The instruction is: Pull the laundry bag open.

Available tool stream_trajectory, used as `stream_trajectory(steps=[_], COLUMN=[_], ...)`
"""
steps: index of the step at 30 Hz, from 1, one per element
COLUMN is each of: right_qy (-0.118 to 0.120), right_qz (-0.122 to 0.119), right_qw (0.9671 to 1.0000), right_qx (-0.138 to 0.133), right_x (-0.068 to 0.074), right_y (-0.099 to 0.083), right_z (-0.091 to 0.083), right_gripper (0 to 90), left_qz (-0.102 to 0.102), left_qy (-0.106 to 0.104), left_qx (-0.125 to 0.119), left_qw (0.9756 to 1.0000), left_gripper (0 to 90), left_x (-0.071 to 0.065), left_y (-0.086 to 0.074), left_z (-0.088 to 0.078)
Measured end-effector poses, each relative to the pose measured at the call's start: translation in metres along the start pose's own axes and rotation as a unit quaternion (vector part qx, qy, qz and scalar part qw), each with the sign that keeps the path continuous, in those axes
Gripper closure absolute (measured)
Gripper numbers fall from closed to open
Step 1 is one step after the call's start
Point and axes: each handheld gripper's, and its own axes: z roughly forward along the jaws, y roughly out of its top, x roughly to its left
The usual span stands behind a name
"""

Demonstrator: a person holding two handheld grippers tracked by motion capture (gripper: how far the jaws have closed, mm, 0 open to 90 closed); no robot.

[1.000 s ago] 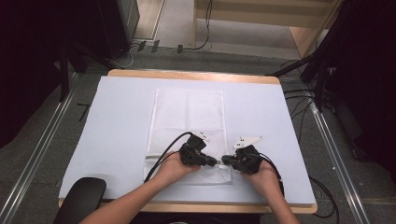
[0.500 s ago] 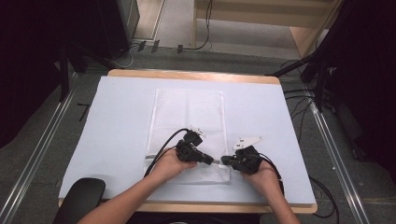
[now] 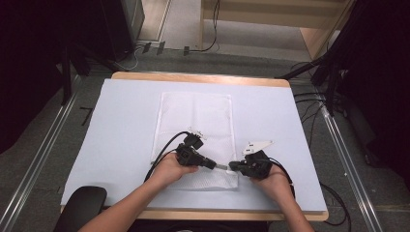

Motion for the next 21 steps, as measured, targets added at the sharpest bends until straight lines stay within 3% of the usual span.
stream_trajectory(steps=[21], right_qy=[0.015], right_qz=[-0.002], right_qw=[0.9999], right_qx=[0.004], right_x=[-0.004], right_y=[0.001], right_z=[0.0], right_gripper=[88.9], left_qz=[-0.015], left_qy=[0.001], left_qx=[-0.002], left_qw=[0.9999], left_gripper=[88.0], left_x=[0.008], left_y=[-0.006], left_z=[-0.016])
